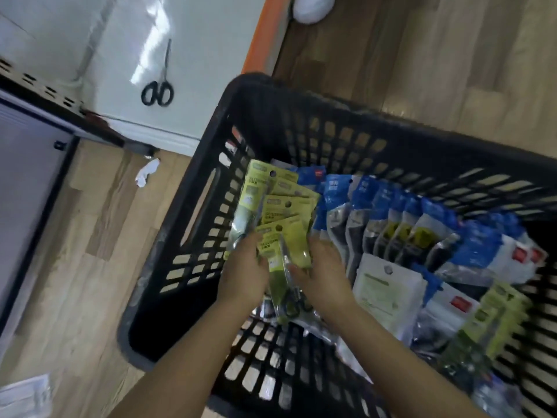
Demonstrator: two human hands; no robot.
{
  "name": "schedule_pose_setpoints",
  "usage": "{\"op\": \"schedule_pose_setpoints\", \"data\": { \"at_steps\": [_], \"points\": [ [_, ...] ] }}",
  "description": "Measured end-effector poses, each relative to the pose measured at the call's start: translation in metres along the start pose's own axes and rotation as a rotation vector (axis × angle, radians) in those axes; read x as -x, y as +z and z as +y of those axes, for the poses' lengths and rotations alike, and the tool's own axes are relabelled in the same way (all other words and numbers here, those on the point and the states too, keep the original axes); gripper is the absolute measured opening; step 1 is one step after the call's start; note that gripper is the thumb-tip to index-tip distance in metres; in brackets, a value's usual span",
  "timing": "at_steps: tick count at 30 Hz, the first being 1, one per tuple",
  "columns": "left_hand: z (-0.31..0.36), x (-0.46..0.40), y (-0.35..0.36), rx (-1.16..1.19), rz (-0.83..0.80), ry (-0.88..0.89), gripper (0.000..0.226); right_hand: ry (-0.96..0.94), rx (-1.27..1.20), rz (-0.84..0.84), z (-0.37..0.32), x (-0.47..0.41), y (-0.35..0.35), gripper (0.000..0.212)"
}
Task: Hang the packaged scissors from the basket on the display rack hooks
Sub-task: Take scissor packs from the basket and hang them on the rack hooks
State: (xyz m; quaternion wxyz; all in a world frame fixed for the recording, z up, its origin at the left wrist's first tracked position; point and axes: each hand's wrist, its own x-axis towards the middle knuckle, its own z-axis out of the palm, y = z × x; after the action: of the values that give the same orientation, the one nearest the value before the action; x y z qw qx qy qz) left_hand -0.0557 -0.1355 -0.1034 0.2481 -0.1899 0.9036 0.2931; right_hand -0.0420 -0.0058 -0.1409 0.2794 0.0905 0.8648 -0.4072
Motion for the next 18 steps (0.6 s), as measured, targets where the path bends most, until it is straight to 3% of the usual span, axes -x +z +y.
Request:
{"op": "schedule_pose_setpoints", "data": {
  "at_steps": [3, 6, 10, 14, 18],
  "points": [
    [-0.004, -0.005, 0.006, 0.112, 0.122, -0.055, 0.022, 0.034, 0.066, 0.078, -0.002, -0.009, 0.017, 0.079],
    [-0.006, -0.009, 0.005, 0.234, 0.148, -0.136, 0.021, 0.097, 0.097, 0.09, -0.008, -0.009, 0.027, 0.081],
    [-0.008, -0.011, 0.001, 0.365, 0.139, -0.191, 0.027, 0.09, 0.064, 0.08, -0.006, -0.01, 0.019, 0.066],
    [0.0, -0.007, -0.003, 0.578, 0.152, -0.335, 0.026, 0.152, -0.23, -0.039, -0.006, 0.0, -0.003, 0.033],
    [0.004, -0.011, 0.004, 0.568, 0.074, -0.381, 0.019, 0.17, -0.315, -0.056, 0.005, 0.007, -0.019, 0.011]
  ]
}}
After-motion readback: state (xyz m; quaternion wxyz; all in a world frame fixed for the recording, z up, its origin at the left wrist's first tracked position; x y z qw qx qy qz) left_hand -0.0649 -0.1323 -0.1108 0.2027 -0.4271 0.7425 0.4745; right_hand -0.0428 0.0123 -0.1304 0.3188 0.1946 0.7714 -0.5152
